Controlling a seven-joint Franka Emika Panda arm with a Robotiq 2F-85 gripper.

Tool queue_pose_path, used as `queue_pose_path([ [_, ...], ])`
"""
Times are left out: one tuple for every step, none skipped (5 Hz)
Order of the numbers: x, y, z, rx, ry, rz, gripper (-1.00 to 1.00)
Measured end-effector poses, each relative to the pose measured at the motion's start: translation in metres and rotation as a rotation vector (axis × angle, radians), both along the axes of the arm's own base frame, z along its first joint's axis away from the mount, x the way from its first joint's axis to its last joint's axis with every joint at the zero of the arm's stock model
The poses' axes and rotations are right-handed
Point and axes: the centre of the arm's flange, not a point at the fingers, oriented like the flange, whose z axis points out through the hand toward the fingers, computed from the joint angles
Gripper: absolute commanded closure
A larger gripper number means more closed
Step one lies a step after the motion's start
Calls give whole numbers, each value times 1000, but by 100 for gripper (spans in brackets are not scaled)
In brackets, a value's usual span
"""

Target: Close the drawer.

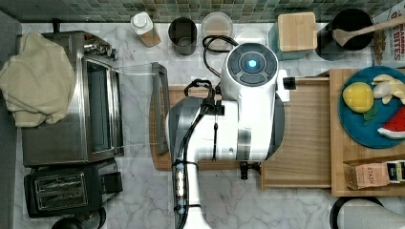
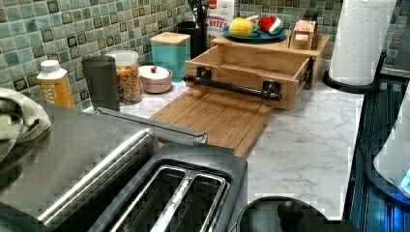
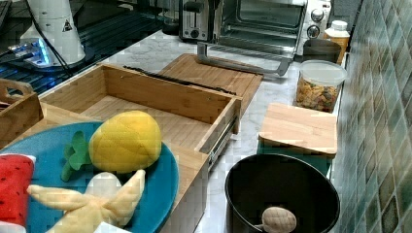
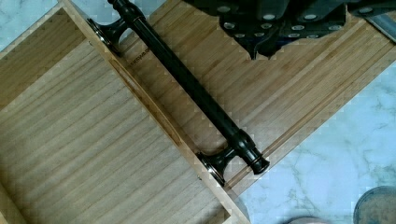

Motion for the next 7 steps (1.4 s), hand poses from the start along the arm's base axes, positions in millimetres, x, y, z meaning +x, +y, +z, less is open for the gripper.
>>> queue_pose_path([
  [0, -1, -4, -1, -1, -1, 100],
  [-1, -2, -10, 0, 15, -2, 100],
  [-2, -2, -13, 0, 18, 0, 100],
  [-5, -1, -17, 51, 49, 28, 100],
  [-8, 5, -25, 162, 62, 140, 100],
  [-10, 13, -36, 141, 65, 228, 100],
  [-15, 24, -55, 113, 78, 264, 100],
])
